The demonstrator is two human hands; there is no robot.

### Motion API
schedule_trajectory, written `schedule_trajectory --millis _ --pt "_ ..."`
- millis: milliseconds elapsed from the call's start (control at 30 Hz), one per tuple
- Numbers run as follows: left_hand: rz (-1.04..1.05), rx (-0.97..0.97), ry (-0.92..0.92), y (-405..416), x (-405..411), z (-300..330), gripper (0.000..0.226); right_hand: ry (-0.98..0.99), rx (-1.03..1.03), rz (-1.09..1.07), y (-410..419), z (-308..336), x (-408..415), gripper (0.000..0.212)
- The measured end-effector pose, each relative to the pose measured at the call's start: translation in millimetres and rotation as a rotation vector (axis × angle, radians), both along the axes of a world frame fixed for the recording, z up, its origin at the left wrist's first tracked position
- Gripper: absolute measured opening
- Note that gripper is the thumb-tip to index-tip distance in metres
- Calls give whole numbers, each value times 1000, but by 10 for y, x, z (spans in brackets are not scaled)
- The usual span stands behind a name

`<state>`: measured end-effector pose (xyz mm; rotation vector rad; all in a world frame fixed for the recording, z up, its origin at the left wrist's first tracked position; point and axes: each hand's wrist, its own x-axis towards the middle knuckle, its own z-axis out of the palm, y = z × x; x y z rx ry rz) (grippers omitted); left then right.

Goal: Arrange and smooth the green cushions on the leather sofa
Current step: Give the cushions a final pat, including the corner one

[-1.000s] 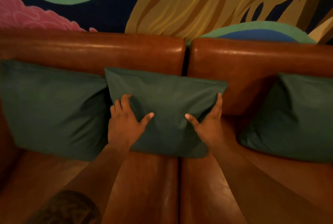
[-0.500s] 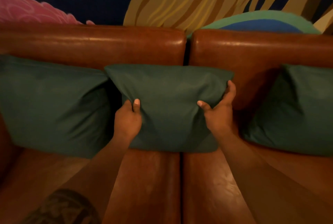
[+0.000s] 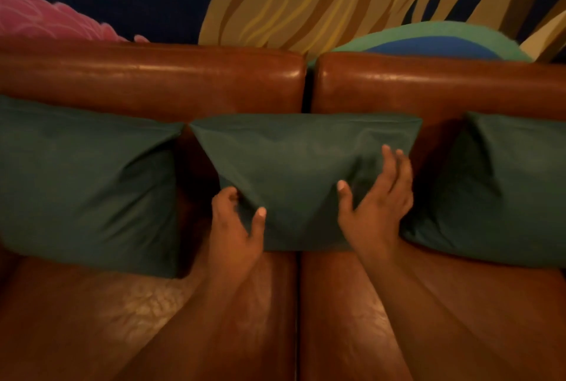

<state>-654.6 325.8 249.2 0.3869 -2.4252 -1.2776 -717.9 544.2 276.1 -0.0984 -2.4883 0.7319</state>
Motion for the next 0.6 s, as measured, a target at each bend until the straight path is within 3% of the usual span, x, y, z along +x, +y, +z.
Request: schedule_trajectory --millis 133,200,267,467,533,600 --pt "-186 -523 121 152 178 -110 89 -106 296 269 -195 -150 115 94" --pt "-340 -810 5 167 31 -198 116 -183 416 386 -193 -273 44 97" --pt "-422 -935 -129 131 -185 -278 133 -219 482 425 -143 -386 -77 96" --pt "-496 -932 -371 5 -733 -177 135 -295 484 408 -172 -358 -509 94" --pt "-551 -853 -290 -106 -673 -77 126 -254 424 427 -132 -267 -448 100" --pt "-390 -654 -183 -241 -526 -26 127 -169 276 297 36 -216 -321 112"
